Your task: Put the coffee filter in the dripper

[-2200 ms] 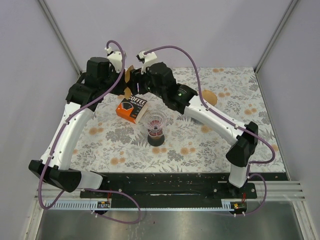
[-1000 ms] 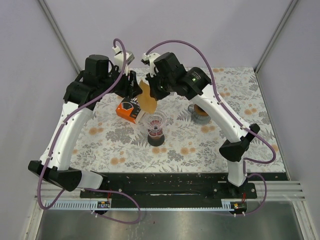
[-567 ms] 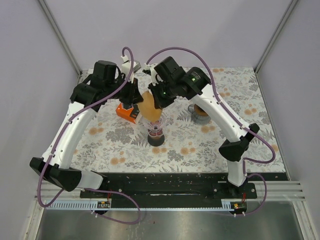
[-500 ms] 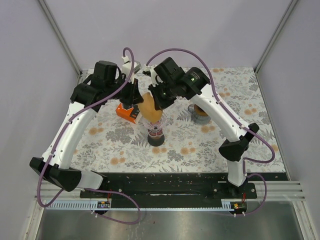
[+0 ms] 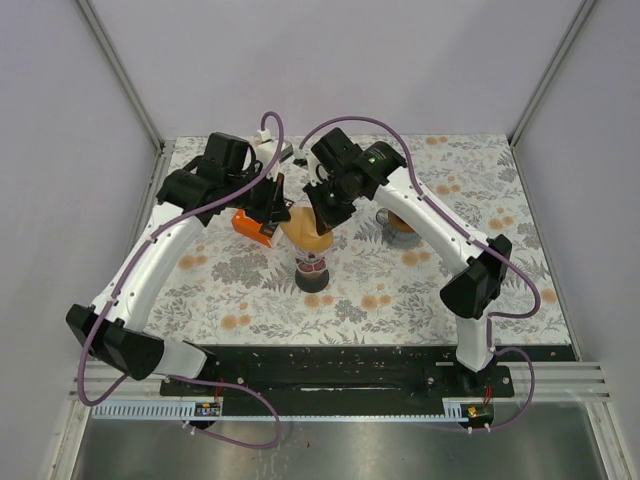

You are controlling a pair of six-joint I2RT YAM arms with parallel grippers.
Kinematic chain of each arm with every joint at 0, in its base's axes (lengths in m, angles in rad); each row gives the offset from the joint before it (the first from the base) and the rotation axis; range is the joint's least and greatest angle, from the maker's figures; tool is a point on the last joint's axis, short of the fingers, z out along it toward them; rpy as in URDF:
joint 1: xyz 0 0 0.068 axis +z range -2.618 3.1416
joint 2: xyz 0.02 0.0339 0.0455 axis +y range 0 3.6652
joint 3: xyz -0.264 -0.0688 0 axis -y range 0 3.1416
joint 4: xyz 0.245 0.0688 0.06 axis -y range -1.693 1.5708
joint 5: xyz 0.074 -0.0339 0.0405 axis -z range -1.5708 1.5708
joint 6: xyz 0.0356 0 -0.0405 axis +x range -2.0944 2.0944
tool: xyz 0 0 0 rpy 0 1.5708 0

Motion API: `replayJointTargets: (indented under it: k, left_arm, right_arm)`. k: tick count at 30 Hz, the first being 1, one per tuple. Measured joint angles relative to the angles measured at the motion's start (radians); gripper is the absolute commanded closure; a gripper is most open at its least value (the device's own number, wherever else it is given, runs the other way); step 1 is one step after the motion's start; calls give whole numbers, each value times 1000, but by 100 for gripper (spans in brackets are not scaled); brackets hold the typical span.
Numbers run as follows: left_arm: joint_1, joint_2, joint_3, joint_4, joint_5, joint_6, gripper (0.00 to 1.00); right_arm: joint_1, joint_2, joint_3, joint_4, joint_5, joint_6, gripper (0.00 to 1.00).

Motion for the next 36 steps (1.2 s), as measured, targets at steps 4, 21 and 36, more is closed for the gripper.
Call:
replayJointTargets:
  k: [4,21,36]
  left_arm:
    - [0,31,-11,6,0,0,100]
    - [0,49,-76,55,0,0,100]
    - [0,50,-107,83,8,0,99]
  right_arm:
    - [-24,-3,-57,42,-24,7,100]
    - [-48,-55,-100,129,16,18,47]
    - [3,-413,-467,573,-47,34,100]
